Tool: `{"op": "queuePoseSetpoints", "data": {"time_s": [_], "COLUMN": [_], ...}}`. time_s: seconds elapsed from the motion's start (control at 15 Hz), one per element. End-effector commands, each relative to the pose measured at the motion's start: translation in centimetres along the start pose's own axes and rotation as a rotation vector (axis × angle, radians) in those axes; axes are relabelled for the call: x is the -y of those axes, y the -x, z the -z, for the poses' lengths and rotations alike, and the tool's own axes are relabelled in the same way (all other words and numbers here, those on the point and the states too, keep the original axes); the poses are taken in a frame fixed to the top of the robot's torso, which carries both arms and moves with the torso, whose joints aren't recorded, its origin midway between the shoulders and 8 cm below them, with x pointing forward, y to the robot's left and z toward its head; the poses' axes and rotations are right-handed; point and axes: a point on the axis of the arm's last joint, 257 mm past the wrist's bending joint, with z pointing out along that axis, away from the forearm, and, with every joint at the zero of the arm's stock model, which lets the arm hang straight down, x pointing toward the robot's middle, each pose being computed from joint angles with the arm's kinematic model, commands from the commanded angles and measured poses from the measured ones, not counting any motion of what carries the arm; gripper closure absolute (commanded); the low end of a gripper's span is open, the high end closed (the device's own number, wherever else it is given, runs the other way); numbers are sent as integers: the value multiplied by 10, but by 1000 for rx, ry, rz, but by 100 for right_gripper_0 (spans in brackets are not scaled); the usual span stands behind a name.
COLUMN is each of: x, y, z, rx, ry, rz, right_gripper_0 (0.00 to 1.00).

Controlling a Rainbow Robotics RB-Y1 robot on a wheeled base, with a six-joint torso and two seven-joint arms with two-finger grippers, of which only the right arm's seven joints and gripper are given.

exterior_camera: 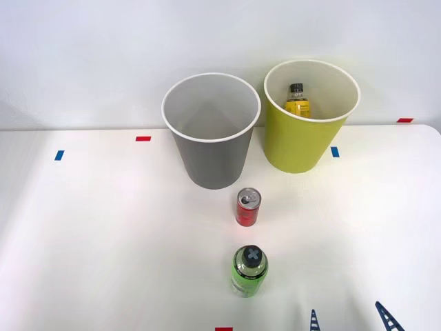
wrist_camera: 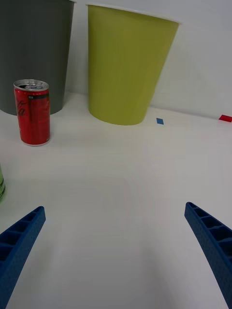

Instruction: Put cans in the gray bin, plastic bottles in the light green bin

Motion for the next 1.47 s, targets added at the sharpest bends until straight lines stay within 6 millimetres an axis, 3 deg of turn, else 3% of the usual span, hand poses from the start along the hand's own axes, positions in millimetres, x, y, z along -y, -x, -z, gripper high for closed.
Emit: {"op": "queuePoseSetpoints", "data": {"time_s": [0.07,1.47], "x": [0,0], "y": [0,0], "z": [0,0], "rx": [0,0], "ry": [0,0], "rz": [0,0], "right_gripper_0": [0,0]}}
